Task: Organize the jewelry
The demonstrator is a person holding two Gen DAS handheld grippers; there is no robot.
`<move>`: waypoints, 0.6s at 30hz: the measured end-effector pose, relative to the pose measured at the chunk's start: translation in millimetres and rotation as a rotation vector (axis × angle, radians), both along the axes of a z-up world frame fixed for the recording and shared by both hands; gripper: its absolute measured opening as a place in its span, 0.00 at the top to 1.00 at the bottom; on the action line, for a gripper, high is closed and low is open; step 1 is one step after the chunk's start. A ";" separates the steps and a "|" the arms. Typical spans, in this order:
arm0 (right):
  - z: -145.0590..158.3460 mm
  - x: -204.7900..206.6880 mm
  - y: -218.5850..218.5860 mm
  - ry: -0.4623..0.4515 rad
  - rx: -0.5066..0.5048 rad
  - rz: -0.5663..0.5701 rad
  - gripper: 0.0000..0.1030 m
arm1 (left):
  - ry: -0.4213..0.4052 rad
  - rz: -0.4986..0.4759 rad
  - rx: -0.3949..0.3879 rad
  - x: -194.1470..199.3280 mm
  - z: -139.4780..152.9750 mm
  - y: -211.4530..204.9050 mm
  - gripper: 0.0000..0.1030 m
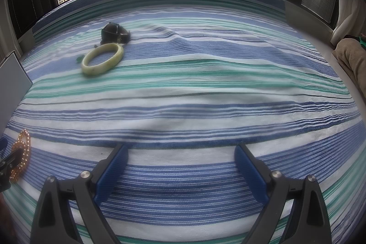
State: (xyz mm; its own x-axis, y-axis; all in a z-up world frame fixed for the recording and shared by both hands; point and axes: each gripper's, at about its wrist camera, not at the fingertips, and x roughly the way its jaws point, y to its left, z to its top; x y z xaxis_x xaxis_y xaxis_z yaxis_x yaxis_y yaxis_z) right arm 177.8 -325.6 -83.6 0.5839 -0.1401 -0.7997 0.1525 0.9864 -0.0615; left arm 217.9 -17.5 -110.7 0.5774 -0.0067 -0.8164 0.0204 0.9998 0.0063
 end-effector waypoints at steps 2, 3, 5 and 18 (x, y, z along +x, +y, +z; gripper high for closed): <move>0.0 0.0 0.0 0.000 0.000 0.000 0.07 | 0.000 0.000 0.000 0.0 0.0 0.0 0.00; 0.0 0.0 -0.1 0.000 0.000 0.000 0.07 | 0.000 0.000 0.000 -0.1 0.0 -0.1 0.00; 0.0 0.0 -0.1 0.000 0.000 0.000 0.07 | 0.000 0.000 0.000 0.0 -0.1 0.0 0.00; 0.0 0.0 0.0 0.000 0.000 0.000 0.07 | 0.057 -0.071 -0.057 1.3 6.6 5.6 0.01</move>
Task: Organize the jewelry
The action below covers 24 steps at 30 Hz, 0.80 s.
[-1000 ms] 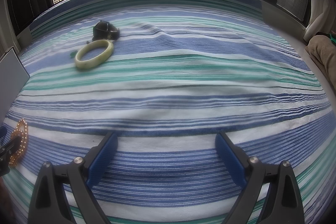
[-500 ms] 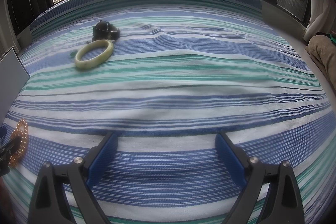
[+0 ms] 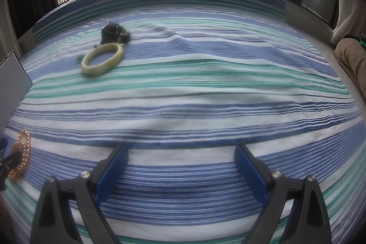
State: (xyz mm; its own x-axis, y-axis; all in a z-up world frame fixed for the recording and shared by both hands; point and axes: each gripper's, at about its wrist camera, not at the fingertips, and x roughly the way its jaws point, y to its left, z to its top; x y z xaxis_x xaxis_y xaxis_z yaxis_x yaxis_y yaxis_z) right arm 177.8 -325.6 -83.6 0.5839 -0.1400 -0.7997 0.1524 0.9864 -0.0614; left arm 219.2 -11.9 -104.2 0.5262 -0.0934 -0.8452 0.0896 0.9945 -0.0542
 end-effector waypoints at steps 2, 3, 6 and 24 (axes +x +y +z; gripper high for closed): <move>0.0 -0.1 0.0 0.000 0.000 0.000 0.07 | 0.006 0.000 -0.009 -1.5 1.9 -2.0 0.02; -0.1 -0.1 0.0 0.000 0.000 0.000 0.07 | 0.009 -0.006 0.005 -2.6 2.5 -6.1 0.07; -0.2 -0.4 0.0 0.000 0.000 0.000 0.07 | -0.003 -0.074 0.077 -11.5 6.7 -23.6 0.31; -0.5 -0.9 0.0 -0.001 0.001 0.000 0.07 | -0.047 0.011 -0.322 -69.1 63.7 42.9 0.95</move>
